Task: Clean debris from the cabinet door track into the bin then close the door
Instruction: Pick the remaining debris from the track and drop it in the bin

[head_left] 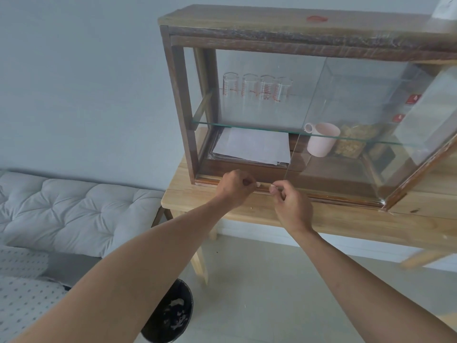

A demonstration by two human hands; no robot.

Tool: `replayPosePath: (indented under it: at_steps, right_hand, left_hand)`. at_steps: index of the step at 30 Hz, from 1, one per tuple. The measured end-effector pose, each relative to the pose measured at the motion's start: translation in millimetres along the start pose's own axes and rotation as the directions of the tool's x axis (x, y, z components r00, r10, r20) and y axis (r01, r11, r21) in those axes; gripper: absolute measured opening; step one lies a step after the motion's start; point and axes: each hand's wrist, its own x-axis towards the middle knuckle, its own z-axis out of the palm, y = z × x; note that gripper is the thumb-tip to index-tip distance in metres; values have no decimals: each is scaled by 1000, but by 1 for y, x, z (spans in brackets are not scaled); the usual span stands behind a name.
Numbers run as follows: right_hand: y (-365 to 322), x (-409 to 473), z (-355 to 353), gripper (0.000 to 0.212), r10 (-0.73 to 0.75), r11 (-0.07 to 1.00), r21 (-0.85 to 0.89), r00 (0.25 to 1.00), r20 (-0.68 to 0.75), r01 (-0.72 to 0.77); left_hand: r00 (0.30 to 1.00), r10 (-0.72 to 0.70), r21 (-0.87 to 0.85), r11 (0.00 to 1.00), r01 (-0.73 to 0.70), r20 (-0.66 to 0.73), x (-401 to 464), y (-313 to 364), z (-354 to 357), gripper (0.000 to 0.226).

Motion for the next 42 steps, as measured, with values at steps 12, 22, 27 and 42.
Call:
replayPosePath:
  at_steps: [12, 22, 27, 42]
  right_hand:
    - [-67, -31, 61, 19, -175, 976, 150, 978, 117, 157]
    - [-148, -78, 124, 21, -321, 938, 233, 898, 302, 257]
    - [-171, -108, 167, 23, -346, 933, 251, 835, 428, 258]
    - [-118, -223, 316, 21, -313, 949, 194, 664, 679, 249]
  left_hand:
    - [989, -98, 75, 991, 107, -110, -59, -73, -97, 10]
    - [920, -314, 42, 942, 332, -234, -149, -154, -173, 12]
    - [869, -422, -3, 900, 436, -258, -197, -199, -186, 10]
    - [692, -707, -55, 704, 708, -148, -302, -359, -102, 8]
